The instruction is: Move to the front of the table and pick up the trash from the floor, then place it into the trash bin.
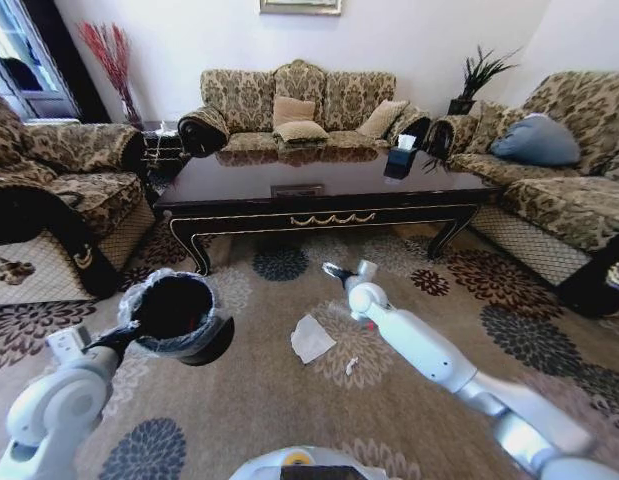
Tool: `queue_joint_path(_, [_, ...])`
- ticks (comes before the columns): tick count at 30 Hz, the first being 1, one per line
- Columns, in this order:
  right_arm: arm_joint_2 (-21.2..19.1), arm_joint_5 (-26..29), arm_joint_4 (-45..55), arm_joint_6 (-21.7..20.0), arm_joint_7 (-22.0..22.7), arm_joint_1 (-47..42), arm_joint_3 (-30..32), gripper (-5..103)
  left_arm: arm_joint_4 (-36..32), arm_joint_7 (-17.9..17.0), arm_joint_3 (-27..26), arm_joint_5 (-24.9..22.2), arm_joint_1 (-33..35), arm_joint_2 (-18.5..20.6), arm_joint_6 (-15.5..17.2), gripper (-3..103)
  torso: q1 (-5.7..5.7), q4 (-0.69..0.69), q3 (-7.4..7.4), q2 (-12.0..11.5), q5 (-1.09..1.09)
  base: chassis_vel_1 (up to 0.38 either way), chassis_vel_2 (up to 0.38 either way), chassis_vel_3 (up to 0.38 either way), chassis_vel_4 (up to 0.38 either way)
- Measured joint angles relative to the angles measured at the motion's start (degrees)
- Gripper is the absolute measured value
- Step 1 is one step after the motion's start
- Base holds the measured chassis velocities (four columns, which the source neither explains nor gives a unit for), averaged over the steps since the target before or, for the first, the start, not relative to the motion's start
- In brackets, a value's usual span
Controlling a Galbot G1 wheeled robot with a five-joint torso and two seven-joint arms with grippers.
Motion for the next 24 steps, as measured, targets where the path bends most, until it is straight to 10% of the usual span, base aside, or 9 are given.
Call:
queue_joint_path(5, [-0.7, -6.9, -5.9, -0.6, -11.1, -2.4, 0.7, 100, -1.4, -0.1, -1.8, 0.0, 2.2, -0.6, 0.0, 3, 0.00, -0.05, 0.00, 0.0, 0.00, 0.000, 0.000, 0.000, 0.000])
queue_joint_path(8, [-2.6, -20.8, -14.8, 2.7, -30.4, -2.4, -1.3, 100, -2.7, -0.5, -2.4, 0.3, 3.7, -1.4, 0.0, 3, 0.00, -0.05, 0.00, 0.0, -0.01, 0.000, 0.000, 0.000, 0.000])
queue_joint_path(13, [-2.3, -37.8, -27.2, 6.5, -48.3, 0.0, -2.5, 100, -4.6, -0.6, -3.3, 0.8, 5.8, -2.7, 0.0, 3, 0.00, -0.07, 0.00, 0.0, -0.01, 0.000, 0.000, 0.000, 0.000])
queue_joint_path(24, [4.7, -50.9, -44.9, 13.6, -60.5, 4.8, -3.3, 100, -7.0, -0.6, -5.1, 1.0, 8.3, -4.2, 0.0, 3, 0.00, -0.03, 0.00, 0.0, -0.01, 0.000, 0.000, 0.000, 0.000])
